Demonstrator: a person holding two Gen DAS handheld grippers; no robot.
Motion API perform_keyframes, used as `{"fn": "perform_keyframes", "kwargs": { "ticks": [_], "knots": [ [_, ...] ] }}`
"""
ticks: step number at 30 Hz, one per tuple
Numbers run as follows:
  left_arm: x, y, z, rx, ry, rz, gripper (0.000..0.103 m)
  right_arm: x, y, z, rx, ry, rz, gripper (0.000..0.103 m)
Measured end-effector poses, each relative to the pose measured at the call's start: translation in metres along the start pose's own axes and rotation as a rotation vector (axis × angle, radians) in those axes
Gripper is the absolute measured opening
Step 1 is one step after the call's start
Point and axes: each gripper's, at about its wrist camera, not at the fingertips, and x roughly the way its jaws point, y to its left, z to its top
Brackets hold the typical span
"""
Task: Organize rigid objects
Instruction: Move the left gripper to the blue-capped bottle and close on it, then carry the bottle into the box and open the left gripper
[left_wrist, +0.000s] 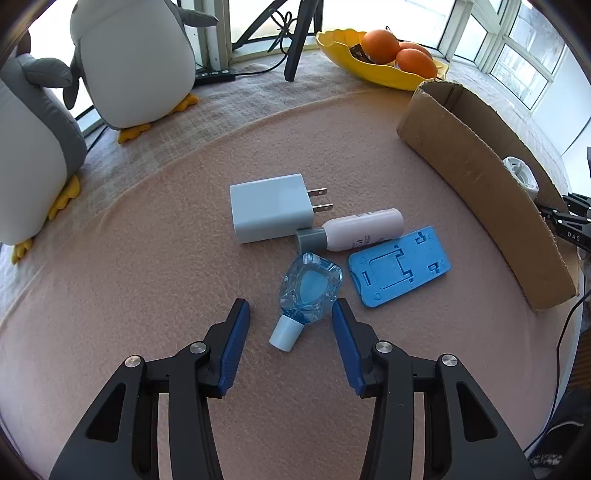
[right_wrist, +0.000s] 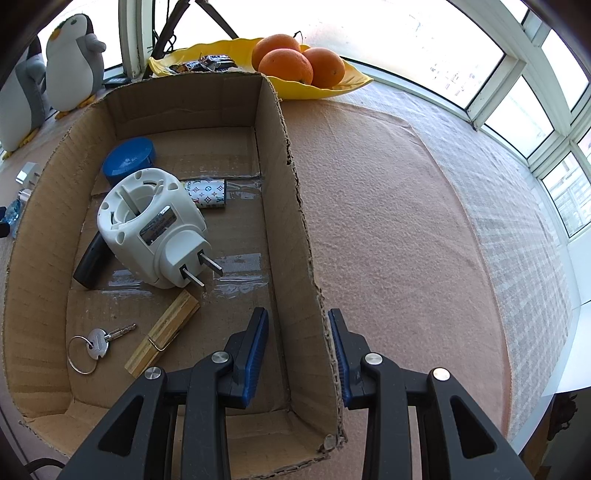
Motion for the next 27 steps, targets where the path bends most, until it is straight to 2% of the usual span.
{"fn": "perform_keyframes", "kwargs": {
  "ticks": [9,14,27],
  "knots": [
    [0.005,-0.006,0.008,0.013,-0.003,-0.007,0.045,0.0,0.0,0.0,-0.001,0.0,-0.001,0.029],
    [0.006,-0.008,0.009,0.006,-0.013,-0.014,0.031,0.0,0.0,0.0,-0.002,-0.001,-0.002,0.029],
    [-0.001,-0.009,-0.002,-0.079,-0.058,-0.006,0.031,-0.001,0.0,0.0,-0.002,-0.003,-0.003,0.029]
  ]
}}
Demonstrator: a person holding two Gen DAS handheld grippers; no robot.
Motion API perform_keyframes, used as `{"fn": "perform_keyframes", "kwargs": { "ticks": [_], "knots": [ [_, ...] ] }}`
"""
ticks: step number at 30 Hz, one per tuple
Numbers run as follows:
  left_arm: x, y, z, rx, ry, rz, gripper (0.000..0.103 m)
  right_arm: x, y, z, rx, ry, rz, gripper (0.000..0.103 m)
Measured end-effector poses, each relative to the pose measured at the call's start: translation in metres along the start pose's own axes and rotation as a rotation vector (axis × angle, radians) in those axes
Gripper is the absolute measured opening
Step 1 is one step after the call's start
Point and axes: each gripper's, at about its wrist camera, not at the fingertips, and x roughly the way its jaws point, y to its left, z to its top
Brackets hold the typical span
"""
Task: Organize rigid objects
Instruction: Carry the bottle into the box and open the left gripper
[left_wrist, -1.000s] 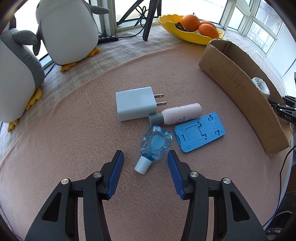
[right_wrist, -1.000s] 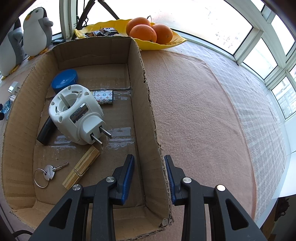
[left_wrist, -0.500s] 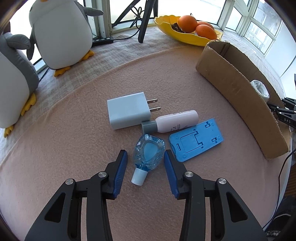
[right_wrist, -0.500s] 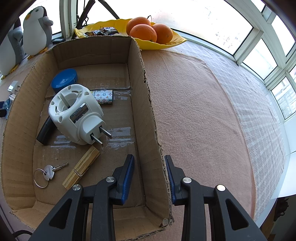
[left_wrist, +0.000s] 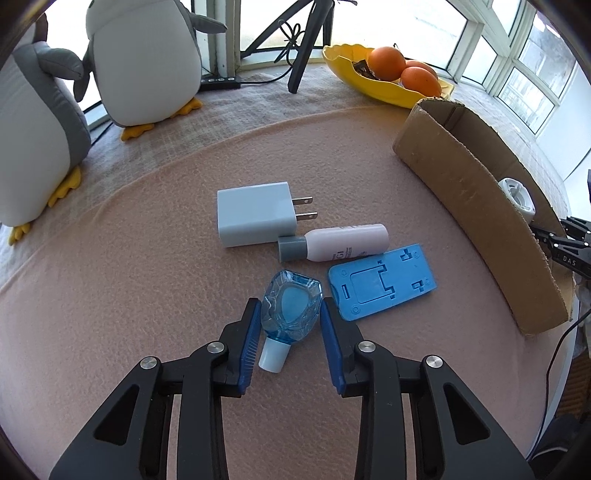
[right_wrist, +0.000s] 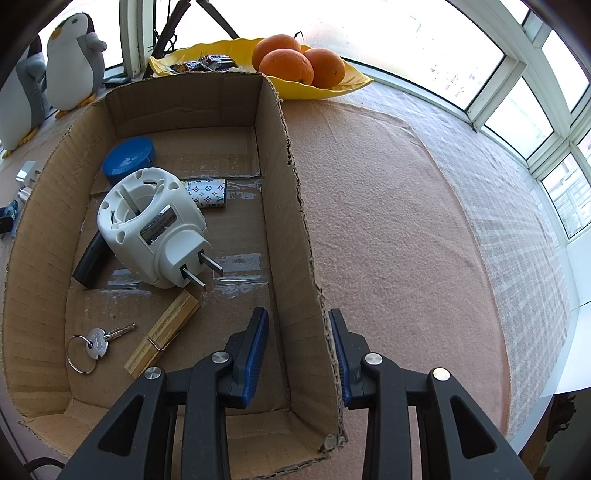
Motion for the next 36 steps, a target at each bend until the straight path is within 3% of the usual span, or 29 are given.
{"fn": "perform_keyframes", "kwargs": {
  "ticks": [10,22,36],
  "knots": [
    [-0.023,-0.022,0.005,0.004,-0.046,-0.018,0.031,0.0,0.0,-0.001,0.0,-0.002,-0.002,0.029],
    [-0.034,-0.118,0.045,0.16,-0.109,-0.134,0.031,-0.001,0.0,-0.001,0.005,-0.003,0.001,0.029],
    [-0.006,-0.205,0.049,0.21,-0.053,-0.219,0.031,-0.001,-0.005,-0.002,0.01,-0.01,0.013,0.029]
  ]
}}
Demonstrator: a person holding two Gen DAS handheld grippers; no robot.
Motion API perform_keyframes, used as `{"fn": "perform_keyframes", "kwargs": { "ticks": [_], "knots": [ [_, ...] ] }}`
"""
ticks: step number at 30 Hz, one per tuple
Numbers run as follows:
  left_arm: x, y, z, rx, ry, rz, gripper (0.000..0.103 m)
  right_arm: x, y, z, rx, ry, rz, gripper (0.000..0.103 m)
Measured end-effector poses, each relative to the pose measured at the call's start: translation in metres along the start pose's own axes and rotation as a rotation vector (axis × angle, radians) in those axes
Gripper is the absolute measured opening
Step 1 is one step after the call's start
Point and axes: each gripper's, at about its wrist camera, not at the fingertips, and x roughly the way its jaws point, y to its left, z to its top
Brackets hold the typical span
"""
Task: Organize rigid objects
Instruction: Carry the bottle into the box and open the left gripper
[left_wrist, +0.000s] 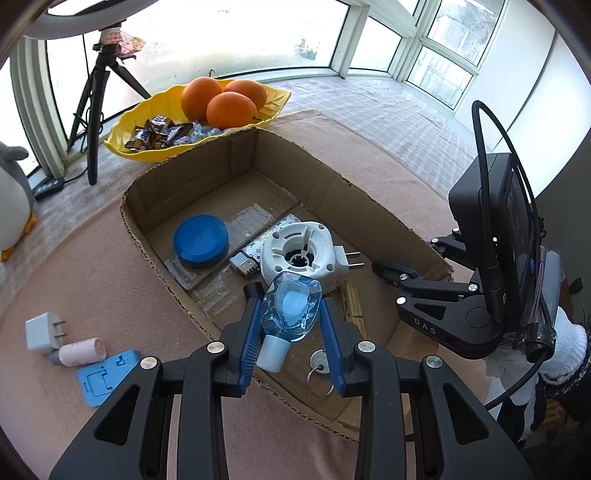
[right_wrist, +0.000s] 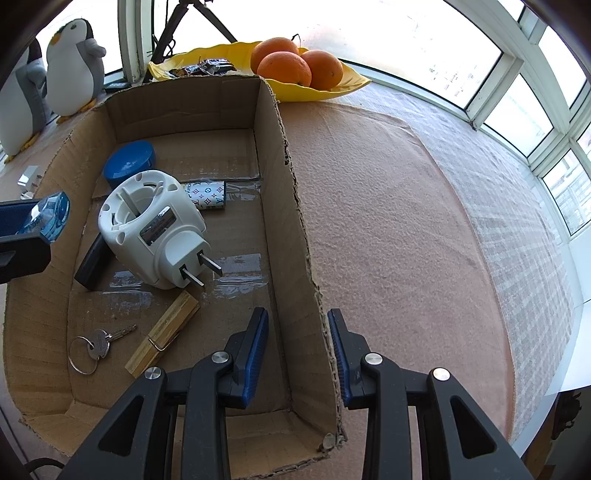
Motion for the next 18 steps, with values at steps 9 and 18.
{"fn": "perform_keyframes", "kwargs": {
  "ticks": [9,18],
  "knots": [
    [0.006,-0.015,0.003,0.011,0.01,0.0,0.031,0.0,-0.001,-0.001,-0.005,-0.004,0.006,0.03],
    [0.002,-0.014,0.005,-0.008,0.0,0.02,0.069,0.0,0.0,-0.001,-0.007,-0.006,0.005,0.03]
  ]
}}
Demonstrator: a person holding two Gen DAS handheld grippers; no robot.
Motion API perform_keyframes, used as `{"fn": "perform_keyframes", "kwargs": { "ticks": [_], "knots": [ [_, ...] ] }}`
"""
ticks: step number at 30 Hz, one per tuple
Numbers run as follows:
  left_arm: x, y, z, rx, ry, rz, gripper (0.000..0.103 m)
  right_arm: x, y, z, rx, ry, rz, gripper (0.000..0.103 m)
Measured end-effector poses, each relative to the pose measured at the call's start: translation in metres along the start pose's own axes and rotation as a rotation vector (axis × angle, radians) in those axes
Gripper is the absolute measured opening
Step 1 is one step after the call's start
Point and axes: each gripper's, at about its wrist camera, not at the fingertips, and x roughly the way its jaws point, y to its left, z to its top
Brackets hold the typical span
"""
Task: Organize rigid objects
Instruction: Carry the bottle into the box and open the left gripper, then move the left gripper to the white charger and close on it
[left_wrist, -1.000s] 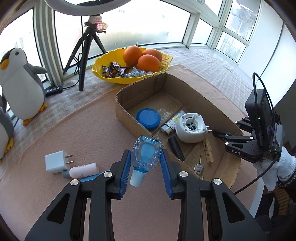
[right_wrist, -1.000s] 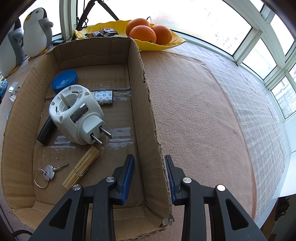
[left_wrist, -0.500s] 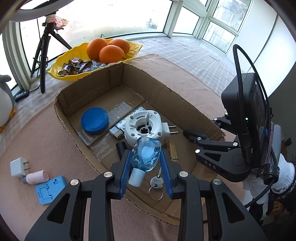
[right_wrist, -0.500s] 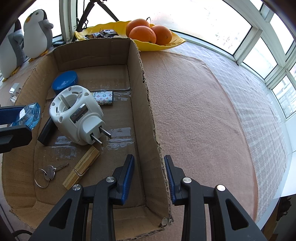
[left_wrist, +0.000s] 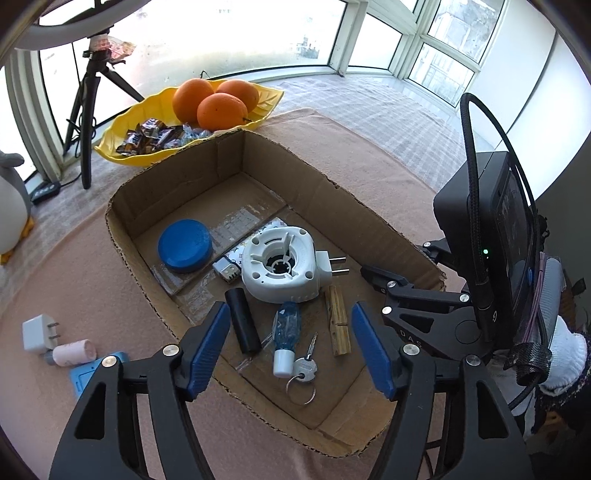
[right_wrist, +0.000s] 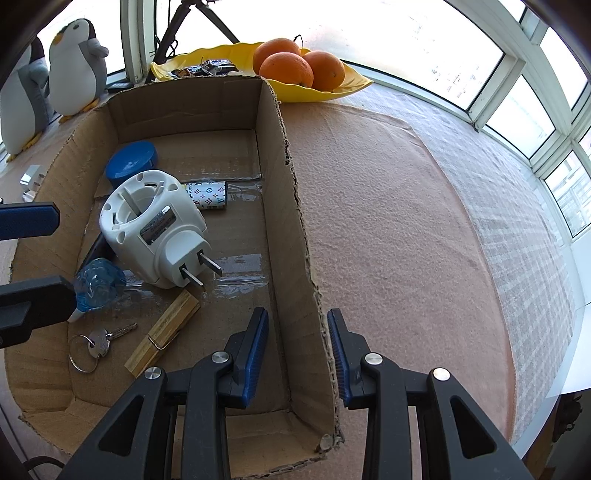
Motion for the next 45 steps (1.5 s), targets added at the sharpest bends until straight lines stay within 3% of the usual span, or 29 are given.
{"fn": "perform_keyframes", "kwargs": {
  "ticks": [12,20,28,37,45],
  "knots": [
    [-0.012,0.012,0.0,-0.047,-0.024,0.018,0.069,0.0,0.0,-0.001,-0.004,-0.002,-0.004,0.03],
    [-0.029,0.02,-0.001,-0.064,-0.062,0.126,0.069,-0.001,0.003,-0.001,-0.008,-0.003,-0.012,0.03],
    [-0.042,0.04,-0.004,-0.101,-0.08,0.179,0.069,-0.001,0.003,-0.001,-0.009,-0.003,-0.013,0.03],
    [-0.045,0.084,-0.012,-0.204,-0.06,0.212,0.069,-0.001,0.003,-0.001,-0.01,-0.003,-0.014,0.03],
    [-0.049,0.152,-0.027,-0.352,-0.022,0.237,0.069,-0.001,0.003,0.0,-0.007,-0.004,-0.014,0.03]
  ]
}}
